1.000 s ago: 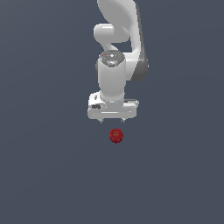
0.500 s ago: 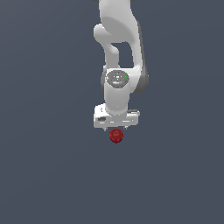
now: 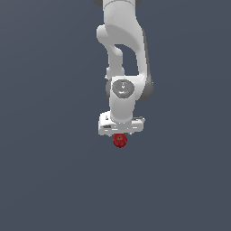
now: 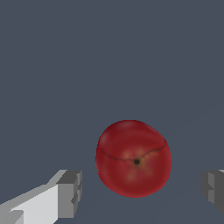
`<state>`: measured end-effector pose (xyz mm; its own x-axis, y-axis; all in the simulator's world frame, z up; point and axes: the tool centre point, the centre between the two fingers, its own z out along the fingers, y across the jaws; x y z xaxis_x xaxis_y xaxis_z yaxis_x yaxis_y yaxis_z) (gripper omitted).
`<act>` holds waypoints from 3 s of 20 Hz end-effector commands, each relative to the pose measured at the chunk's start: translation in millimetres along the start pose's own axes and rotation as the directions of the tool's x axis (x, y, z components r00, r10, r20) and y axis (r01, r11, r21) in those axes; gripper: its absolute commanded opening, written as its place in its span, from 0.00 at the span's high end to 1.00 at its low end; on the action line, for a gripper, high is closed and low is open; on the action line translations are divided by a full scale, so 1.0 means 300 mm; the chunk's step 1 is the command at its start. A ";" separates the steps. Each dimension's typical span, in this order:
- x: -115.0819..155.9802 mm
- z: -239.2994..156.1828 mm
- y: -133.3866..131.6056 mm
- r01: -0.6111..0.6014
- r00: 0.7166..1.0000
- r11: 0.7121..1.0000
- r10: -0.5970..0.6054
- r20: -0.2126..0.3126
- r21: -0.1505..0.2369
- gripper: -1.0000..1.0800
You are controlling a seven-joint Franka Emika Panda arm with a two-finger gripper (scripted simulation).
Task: Pick up the object and move it to a goal position.
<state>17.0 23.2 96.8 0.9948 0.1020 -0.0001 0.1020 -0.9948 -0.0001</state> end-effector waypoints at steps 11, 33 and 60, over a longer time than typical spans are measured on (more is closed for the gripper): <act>-0.003 0.156 -0.001 0.001 1.000 1.000 -0.001 0.000 0.000 0.04; -0.001 0.117 0.014 0.001 1.000 1.000 -0.001 0.001 0.000 1.00; 0.003 -0.772 0.249 0.001 1.000 1.000 -0.001 0.000 0.001 1.00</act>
<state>24.8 -46.7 310.4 0.9947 0.1029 -0.0020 0.1029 -0.9947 -0.0011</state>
